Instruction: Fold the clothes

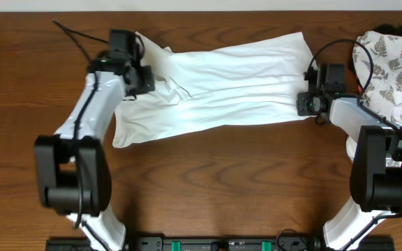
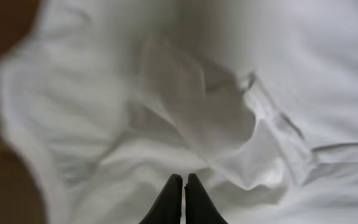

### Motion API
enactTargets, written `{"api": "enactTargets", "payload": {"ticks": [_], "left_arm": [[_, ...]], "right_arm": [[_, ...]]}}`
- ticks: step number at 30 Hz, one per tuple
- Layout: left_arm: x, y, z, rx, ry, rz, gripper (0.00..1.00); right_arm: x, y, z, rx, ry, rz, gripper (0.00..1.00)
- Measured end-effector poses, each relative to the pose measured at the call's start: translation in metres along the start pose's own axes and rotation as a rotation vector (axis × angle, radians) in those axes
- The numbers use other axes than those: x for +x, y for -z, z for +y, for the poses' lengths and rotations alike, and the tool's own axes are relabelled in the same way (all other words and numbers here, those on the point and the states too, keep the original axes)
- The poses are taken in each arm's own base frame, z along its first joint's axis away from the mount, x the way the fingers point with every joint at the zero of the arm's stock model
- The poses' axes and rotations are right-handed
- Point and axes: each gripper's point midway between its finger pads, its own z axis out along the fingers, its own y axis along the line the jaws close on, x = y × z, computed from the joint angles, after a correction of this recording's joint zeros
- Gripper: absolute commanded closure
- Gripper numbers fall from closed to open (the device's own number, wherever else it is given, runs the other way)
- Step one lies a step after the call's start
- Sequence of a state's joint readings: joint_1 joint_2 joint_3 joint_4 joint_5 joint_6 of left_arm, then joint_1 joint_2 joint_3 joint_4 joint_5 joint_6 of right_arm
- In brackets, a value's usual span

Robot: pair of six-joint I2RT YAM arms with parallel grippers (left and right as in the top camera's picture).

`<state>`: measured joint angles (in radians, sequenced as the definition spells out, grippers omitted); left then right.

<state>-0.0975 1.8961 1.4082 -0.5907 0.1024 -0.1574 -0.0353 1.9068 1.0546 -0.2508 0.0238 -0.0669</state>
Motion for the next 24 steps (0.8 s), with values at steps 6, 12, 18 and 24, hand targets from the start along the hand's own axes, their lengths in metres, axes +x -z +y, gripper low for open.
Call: {"api": "enactTargets", "payload": {"ticks": [6, 12, 18, 24], "left_arm": [[0.001, -0.028, -0.018, 0.030, -0.033, -0.004, 0.94], [-0.015, -0.036, -0.024, 0.055, -0.039, -0.069, 0.94], [-0.004, -0.063, -0.020, 0.044, -0.033, -0.023, 0.94], [-0.002, -0.079, -0.020, 0.044, -0.033, -0.022, 0.93]], "right_arm": [[0.000, 0.000, 0.000, 0.000, 0.000, 0.002, 0.94], [0.001, 0.000, 0.000, -0.001, 0.000, 0.003, 0.94], [0.001, 0.000, 0.000, -0.001, 0.000, 0.003, 0.94], [0.001, 0.000, 0.000, -0.001, 0.000, 0.003, 0.93]]}}
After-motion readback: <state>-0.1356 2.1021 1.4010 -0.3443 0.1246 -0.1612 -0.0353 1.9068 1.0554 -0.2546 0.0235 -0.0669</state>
